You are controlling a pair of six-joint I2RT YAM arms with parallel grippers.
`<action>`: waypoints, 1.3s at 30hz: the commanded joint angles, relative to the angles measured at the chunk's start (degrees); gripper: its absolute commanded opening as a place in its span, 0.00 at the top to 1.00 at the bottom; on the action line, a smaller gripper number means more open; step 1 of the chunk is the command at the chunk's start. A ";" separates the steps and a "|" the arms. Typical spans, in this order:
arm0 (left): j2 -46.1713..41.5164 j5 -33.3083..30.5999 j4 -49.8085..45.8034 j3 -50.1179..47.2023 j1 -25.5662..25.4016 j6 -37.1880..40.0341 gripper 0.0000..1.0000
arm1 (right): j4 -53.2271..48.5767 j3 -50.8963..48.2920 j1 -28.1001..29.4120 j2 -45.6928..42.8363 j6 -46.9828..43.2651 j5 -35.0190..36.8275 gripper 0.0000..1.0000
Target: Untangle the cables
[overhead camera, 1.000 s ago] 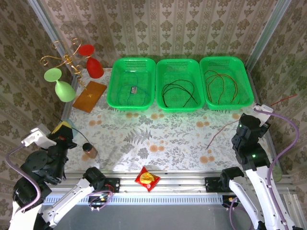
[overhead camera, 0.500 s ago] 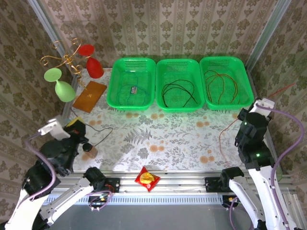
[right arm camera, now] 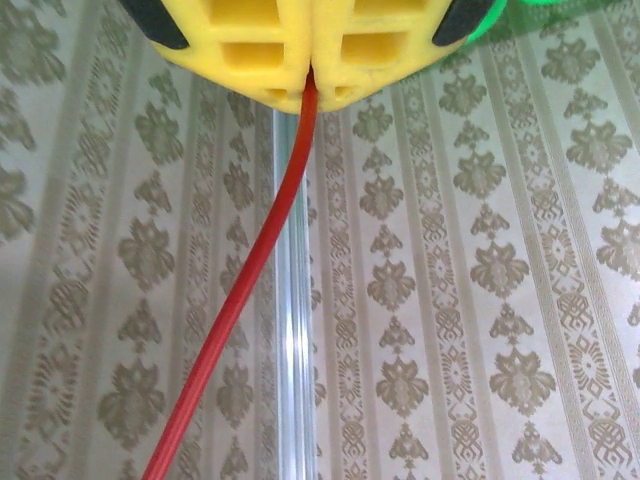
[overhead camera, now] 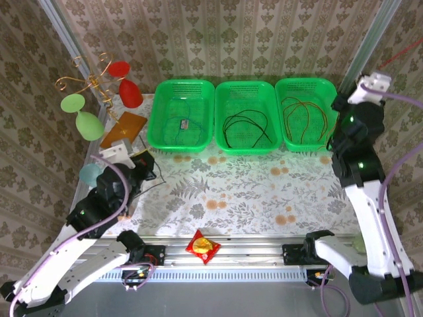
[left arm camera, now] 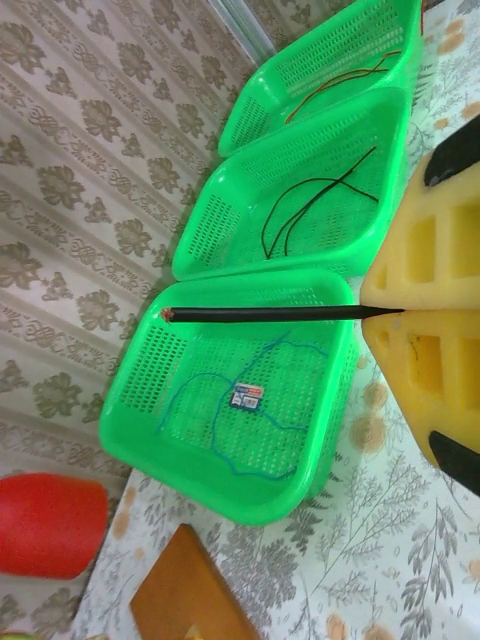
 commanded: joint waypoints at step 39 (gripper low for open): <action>13.45 20.47 9.12 1.29 11.07 -7.03 1.00 | 16.74 -5.17 -6.05 25.29 3.00 -2.93 1.00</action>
